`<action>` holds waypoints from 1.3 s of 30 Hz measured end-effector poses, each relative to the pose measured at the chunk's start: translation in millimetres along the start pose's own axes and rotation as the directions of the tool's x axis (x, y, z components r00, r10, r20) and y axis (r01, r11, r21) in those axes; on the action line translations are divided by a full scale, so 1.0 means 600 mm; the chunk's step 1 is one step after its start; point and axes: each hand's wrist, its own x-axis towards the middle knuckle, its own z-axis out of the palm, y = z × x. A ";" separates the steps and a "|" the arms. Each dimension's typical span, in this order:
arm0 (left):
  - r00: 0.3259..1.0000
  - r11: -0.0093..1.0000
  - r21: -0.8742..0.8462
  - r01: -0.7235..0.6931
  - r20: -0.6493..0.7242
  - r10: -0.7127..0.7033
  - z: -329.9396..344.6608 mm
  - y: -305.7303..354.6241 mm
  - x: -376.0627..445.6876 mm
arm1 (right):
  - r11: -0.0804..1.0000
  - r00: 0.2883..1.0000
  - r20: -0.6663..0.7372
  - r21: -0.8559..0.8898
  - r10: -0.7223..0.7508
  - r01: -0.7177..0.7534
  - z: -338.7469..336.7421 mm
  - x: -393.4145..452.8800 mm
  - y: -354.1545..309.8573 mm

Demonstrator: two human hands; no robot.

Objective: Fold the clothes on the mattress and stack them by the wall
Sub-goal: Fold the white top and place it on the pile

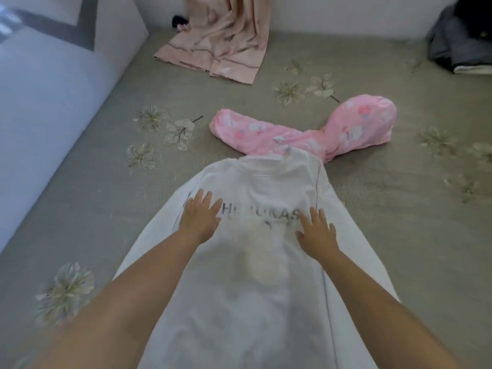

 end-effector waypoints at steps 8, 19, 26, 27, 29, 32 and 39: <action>0.990 0.989 -0.151 0.004 0.142 0.018 0.217 0.037 -0.049 | 0.954 0.960 0.015 -0.111 0.281 -0.277 0.193 -0.107 0.096; 0.982 0.875 -0.476 -0.094 -0.191 0.002 0.246 -0.020 -0.093 | 0.990 0.988 -0.070 0.010 0.140 -0.140 0.244 -0.097 -0.044; 0.909 0.818 -0.408 0.405 0.086 -0.407 0.286 -0.215 -0.182 | 0.999 0.997 -0.079 0.045 0.004 0.000 0.272 -0.058 -0.276; 0.916 0.819 -0.419 0.392 0.095 -0.390 0.290 -0.236 -0.194 | 0.999 0.996 -0.090 0.042 -0.016 0.020 0.280 -0.056 -0.295; 0.949 0.853 -0.435 0.290 0.018 -0.313 0.299 -0.270 -0.214 | 0.994 0.991 -0.082 0.007 -0.108 0.109 0.290 -0.057 -0.331; 0.919 0.711 -0.626 0.322 0.026 -0.394 0.302 -0.326 -0.216 | 0.969 0.972 0.038 -0.083 -0.231 0.233 0.301 -0.052 -0.375; 0.633 0.177 -0.954 0.244 0.018 -0.774 0.211 -0.478 -0.101 | 0.939 0.960 0.135 -0.212 -0.247 0.271 0.269 -0.015 -0.436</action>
